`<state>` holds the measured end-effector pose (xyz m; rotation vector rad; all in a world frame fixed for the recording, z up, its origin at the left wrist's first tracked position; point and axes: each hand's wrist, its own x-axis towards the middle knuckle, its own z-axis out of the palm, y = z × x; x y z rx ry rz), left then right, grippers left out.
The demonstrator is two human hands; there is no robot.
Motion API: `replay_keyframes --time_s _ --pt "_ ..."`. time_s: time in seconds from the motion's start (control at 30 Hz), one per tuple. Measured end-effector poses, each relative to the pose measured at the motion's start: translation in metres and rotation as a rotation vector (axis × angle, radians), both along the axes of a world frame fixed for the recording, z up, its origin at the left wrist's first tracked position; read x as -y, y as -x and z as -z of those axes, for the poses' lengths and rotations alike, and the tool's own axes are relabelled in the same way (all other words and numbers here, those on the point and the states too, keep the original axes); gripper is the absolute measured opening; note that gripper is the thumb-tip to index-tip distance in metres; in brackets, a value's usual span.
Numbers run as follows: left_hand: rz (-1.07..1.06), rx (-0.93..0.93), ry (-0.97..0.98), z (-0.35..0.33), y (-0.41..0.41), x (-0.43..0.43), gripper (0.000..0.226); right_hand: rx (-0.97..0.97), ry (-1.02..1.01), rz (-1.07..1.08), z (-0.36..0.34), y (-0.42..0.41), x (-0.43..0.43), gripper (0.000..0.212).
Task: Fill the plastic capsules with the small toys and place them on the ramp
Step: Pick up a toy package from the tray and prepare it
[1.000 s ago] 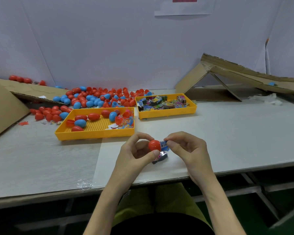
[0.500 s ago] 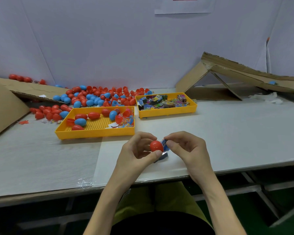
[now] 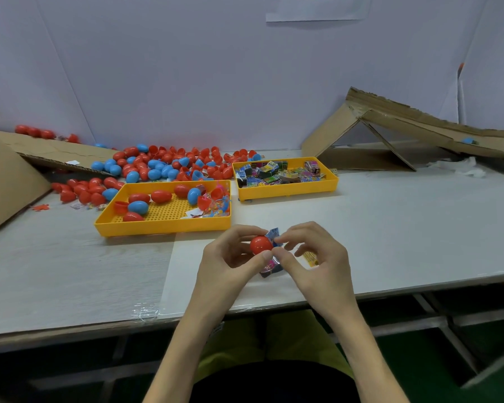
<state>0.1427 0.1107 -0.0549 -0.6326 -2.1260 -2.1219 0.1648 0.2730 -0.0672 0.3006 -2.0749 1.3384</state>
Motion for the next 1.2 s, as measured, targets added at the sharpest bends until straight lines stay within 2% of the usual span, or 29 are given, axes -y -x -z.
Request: replay_keyframes --time_s 0.23,0.57,0.67,0.83,1.07,1.2 --pt "-0.039 -0.098 0.052 0.0026 -0.0027 -0.0052 0.031 -0.001 -0.002 0.046 0.0036 0.0008 -0.0007 0.010" --pt "-0.106 -0.089 0.089 0.0047 -0.0013 -0.0065 0.032 0.012 -0.046 0.033 0.0030 0.0007 0.0021 0.007" --pt "-0.111 -0.080 0.075 0.0042 -0.0015 -0.0059 0.031 -0.009 -0.051 0.019 0.0033 0.0003 0.0009 0.010" --pt "-0.150 -0.036 0.034 0.0031 -0.0008 -0.0049 0.029 -0.021 -0.108 0.024 0.0069 0.0026 0.0013 0.029" --pt "-0.158 -0.035 0.026 0.0024 -0.0017 -0.0047 0.031 -0.020 -0.106 0.011 0.0080 0.0038 0.0036 0.031" --pt "-0.148 -0.038 0.021 0.0027 -0.0016 -0.0043 0.032 -0.053 -0.087 -0.012 0.0078 0.0024 0.0027 0.026"
